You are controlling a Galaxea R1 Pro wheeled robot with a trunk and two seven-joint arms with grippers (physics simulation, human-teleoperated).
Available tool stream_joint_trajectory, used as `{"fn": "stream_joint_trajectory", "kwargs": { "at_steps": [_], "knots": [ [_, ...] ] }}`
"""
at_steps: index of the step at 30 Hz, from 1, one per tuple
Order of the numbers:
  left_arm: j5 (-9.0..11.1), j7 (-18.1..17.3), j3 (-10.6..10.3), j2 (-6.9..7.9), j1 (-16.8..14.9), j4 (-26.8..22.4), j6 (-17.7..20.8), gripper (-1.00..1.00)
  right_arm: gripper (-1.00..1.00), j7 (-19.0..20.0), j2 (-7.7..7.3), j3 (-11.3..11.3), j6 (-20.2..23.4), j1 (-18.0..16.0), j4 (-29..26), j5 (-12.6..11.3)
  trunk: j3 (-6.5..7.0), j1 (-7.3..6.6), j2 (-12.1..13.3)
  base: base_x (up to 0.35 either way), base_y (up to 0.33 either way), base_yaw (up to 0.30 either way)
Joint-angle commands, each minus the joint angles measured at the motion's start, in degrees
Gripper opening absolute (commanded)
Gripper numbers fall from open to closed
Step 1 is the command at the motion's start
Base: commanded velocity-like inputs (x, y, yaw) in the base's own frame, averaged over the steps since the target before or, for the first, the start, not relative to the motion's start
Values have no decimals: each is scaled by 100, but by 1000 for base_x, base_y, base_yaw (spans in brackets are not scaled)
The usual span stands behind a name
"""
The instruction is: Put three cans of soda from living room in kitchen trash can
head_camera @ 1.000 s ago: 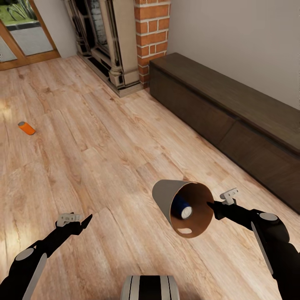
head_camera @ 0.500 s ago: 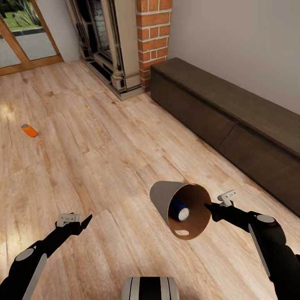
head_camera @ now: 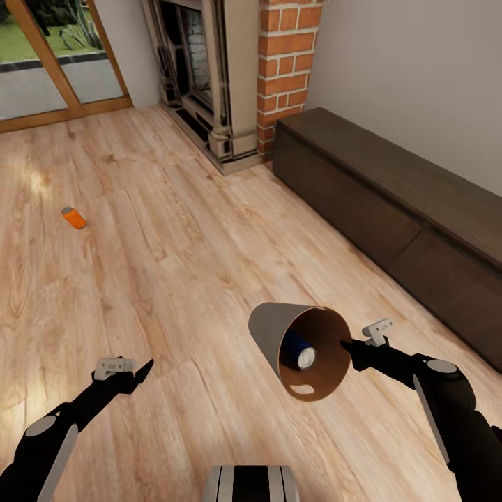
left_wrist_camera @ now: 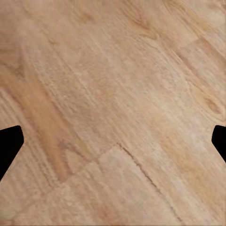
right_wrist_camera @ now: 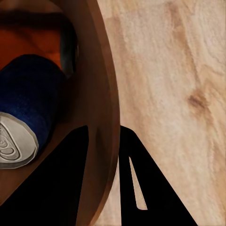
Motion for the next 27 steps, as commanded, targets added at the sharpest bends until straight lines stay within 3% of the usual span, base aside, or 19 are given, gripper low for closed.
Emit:
{"fn": "stream_joint_trajectory", "kwargs": {
  "at_steps": [1, 27],
  "knots": [
    [1, 0, 1, 0, 0, 1, 1, 100, -100, 17, 1, 4, 35, -2, -5, -118, 7, 0, 0, 297, 74, 181],
    [22, -9, 12, 0, 0, 142, 12, 100, -100, -263, 4, 32, 35, -2, -4, -136, 179, 0, 0, 317, 63, 185]
  ]
}}
